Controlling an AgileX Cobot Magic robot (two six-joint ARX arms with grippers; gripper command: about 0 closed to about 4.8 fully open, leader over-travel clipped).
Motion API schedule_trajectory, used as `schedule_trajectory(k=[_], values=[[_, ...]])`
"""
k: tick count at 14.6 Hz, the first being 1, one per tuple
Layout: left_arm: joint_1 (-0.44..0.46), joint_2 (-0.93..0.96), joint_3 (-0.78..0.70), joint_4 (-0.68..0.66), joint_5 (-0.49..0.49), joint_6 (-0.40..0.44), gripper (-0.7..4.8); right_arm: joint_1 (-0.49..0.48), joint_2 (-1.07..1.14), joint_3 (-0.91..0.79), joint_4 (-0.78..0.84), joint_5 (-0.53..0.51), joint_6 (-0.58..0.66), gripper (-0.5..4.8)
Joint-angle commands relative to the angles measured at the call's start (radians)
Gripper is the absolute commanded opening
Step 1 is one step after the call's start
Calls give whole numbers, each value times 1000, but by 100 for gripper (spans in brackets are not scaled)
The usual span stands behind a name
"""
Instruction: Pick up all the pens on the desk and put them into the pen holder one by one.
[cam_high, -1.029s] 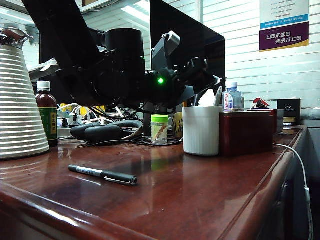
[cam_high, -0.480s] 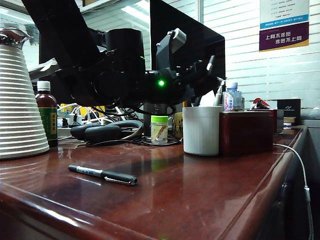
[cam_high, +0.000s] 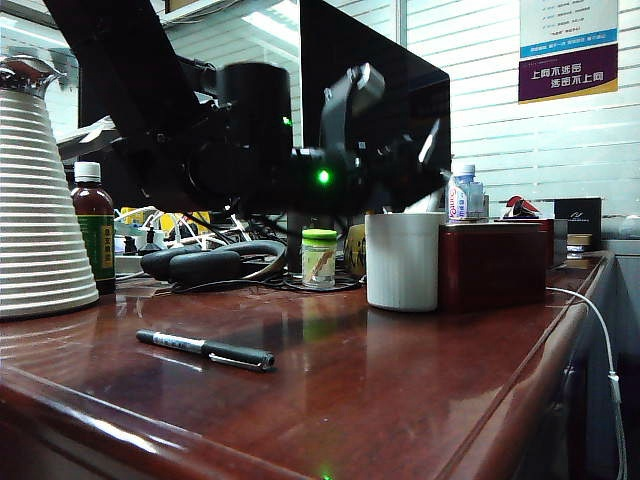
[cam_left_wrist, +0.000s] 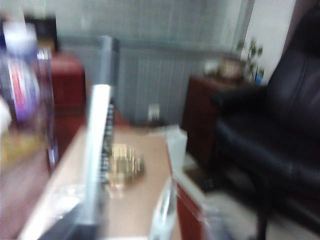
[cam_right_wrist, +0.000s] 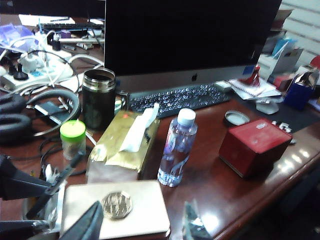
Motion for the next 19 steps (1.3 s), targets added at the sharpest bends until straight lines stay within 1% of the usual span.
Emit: schedule_trajectory(k=[1,3,5,6,7,8,9,10,12,13,14,15,16,19], values=[[1,-5,2,-5,2,8,404,-1,-3,2,0,-4,-1,210],[1,-5,2,8,0,8,404,-1,-3,2,0,-4,-1,211],[1,-8,2,52,1,8,398,-1,-3,2,0,-4,-1,210],[1,-22,2,51,8,-1,198,-1,-3,2,1,-4,-1,210],[1,-22,2,50,8,-1,182,-1,-3,2,1,-4,-1,210],[1,-22,2,50,8,-1,184,-1,-3,2,0,-5,-1,210],[1,-22,2,47,7,0,219,-1,-3,2,0,-5,-1,210],[1,-22,2,27,6,0,381,-1,-3,2,1,-5,-1,210],[1,-22,2,26,6,0,371,0,-3,2,0,-5,-1,210],[1,-22,2,26,7,0,297,0,-3,2,0,-5,-1,210],[1,-22,2,29,7,0,191,0,-3,2,0,-5,0,210],[1,-22,2,29,7,0,112,0,-3,2,0,-5,-1,210],[1,-22,2,28,6,0,77,0,-3,2,1,-5,0,209],[2,-22,2,28,3,0,79,0,-3,2,0,-5,-1,207]])
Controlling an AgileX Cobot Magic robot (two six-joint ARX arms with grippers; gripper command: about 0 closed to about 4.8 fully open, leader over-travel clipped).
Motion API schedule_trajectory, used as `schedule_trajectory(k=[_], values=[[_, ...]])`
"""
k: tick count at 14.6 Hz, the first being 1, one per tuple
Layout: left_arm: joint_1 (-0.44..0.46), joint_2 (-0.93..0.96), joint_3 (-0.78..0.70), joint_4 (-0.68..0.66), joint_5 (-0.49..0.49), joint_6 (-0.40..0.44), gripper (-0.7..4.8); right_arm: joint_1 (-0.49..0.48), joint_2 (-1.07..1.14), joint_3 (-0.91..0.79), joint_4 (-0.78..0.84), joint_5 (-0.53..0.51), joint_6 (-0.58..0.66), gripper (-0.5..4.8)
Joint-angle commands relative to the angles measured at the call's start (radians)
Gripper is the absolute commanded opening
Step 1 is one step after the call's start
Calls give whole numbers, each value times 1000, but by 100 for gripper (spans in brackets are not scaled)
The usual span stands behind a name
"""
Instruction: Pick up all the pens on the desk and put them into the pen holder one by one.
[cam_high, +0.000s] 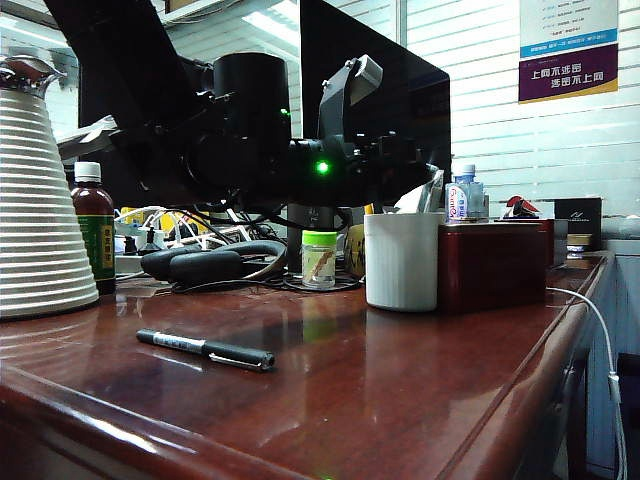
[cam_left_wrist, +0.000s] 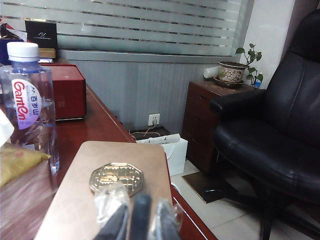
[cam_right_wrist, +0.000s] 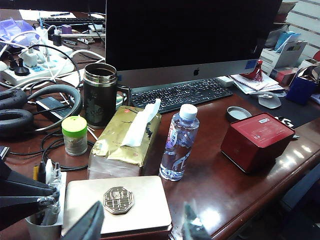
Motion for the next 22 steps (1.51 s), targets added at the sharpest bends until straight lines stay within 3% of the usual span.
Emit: schedule_trajectory(k=[1,2,3,4,6,7,9,11,12,13,14,15,17,18,22], values=[[1,-5,2,10,3,2,88,0,-3,2,12,-5,0,207],[1,-5,2,16,3,2,145,0,-3,2,13,-5,0,207],[2,-18,2,33,1,2,261,0,-3,2,13,-5,0,207],[7,-53,2,30,0,2,321,0,-3,2,13,-5,0,207],[13,-118,1,-25,8,-2,347,0,-4,2,14,-5,0,207],[14,-189,1,-143,8,-1,347,0,-4,2,19,-5,0,208],[30,-365,1,-570,6,29,349,0,-4,2,20,-32,0,208],[45,-544,1,-1130,6,267,354,5,-1,2,20,-72,0,208],[46,-600,1,-1369,0,413,390,9,0,2,21,-72,0,208],[45,-637,1,-1598,-48,569,403,15,3,2,21,-72,0,208],[38,-650,1,-1792,-165,670,403,21,8,2,22,-76,2,208],[37,-648,0,-1906,-267,733,403,31,13,2,23,-84,10,208],[39,-636,-1,-1967,-411,807,403,35,15,2,21,-116,16,208],[47,-625,-1,-1958,-435,829,403,39,15,2,21,-121,23,208],[44,-515,-1,-1948,-375,841,404,42,15,2,10,-132,37,208]])
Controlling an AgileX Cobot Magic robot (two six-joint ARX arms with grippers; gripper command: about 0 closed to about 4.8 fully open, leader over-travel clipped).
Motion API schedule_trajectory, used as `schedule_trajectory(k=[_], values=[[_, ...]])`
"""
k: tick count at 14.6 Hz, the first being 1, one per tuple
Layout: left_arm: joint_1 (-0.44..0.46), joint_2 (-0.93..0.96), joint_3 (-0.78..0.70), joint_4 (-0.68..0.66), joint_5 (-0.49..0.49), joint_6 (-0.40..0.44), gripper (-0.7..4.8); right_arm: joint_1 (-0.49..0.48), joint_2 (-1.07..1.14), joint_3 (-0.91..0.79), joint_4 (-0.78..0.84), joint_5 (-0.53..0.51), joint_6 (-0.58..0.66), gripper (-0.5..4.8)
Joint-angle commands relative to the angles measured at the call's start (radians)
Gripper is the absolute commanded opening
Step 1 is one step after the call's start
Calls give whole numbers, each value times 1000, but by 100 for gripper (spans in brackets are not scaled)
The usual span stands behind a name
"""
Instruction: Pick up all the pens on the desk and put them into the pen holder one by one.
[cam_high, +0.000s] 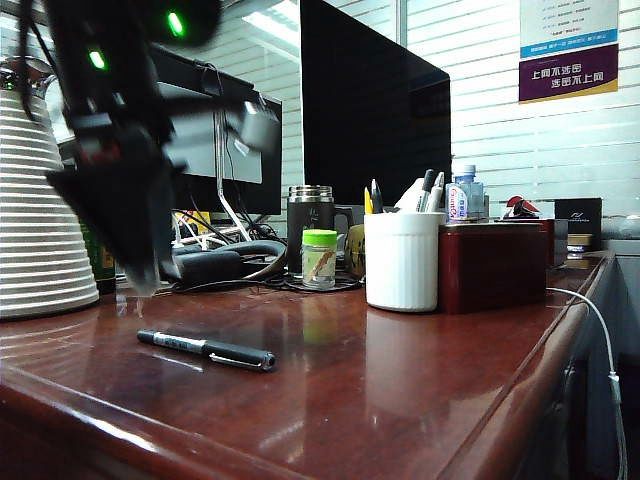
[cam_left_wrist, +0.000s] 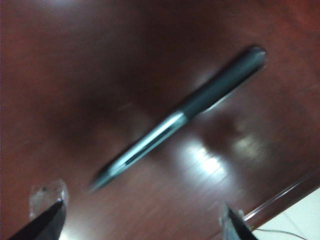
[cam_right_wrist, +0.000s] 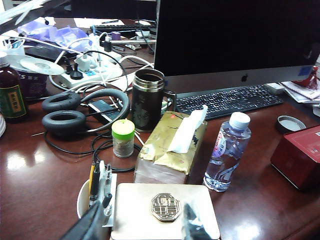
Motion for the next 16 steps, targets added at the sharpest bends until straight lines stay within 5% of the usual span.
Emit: schedule_trajectory(k=[1,11,12,15,16], values=[[-11,41,2,16,39,5,404,2,-3,2,3,-5,6,208],[-15,133,1,92,104,4,393,1,21,2,-19,-4,5,208],[-15,144,2,96,100,3,335,1,21,2,-19,-4,5,208],[-15,157,2,98,99,-8,-9,1,22,2,-19,-3,5,208],[-14,159,2,117,68,-8,-6,0,22,2,-19,-2,5,207]])
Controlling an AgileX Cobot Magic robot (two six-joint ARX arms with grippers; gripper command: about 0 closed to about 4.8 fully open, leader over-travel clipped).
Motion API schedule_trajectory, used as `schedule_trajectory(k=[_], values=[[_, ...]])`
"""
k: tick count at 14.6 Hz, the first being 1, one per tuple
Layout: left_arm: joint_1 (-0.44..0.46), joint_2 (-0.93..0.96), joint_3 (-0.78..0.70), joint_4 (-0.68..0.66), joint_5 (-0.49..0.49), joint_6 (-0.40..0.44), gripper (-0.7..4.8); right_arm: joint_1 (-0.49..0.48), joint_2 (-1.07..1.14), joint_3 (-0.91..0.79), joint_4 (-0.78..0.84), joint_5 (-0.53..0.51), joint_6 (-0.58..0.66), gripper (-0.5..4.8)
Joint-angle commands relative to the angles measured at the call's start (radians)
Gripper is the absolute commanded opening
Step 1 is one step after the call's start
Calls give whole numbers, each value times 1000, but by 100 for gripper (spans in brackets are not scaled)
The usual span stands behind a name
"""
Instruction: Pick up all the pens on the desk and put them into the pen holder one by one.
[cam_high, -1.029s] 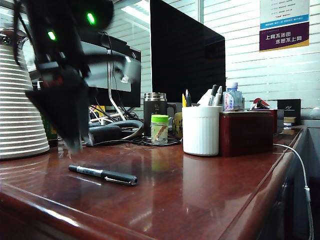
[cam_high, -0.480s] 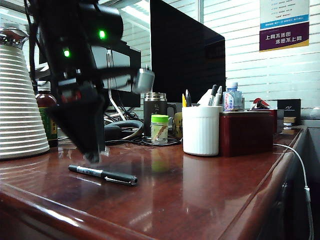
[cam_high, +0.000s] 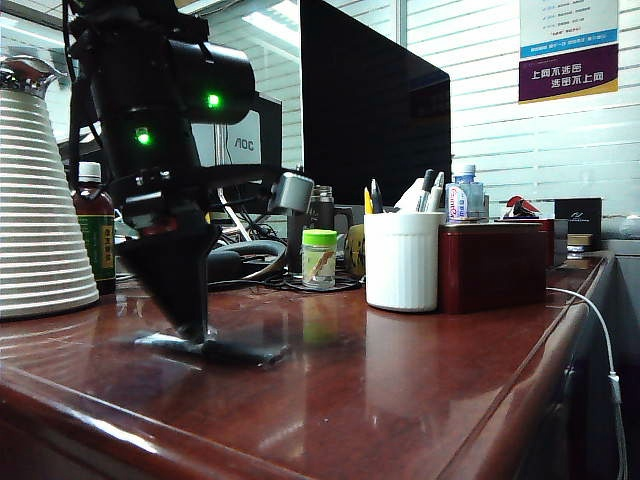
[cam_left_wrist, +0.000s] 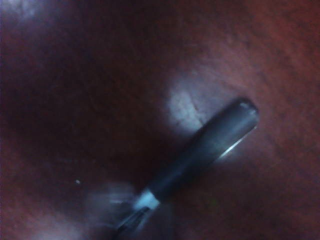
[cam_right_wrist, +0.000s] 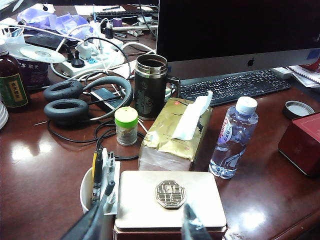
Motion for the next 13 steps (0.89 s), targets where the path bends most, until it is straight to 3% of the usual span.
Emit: schedule_trajectory(k=[1,2,3,4,5,12,13], values=[[0,3,2,28,-38,-5,-6,0,-1,2,11,0,5,207],[-1,3,2,25,-31,-8,-6,0,-1,2,11,0,5,207],[0,3,2,5,-8,-41,95,0,-1,2,11,1,5,207],[1,3,2,-9,-8,-41,285,0,-1,2,11,1,5,207],[1,3,2,-14,-8,-40,325,0,-1,2,11,1,5,207],[0,55,1,-11,-9,-41,300,0,-1,2,10,2,5,207],[0,67,1,-10,-9,-41,176,0,-1,2,10,2,5,207]])
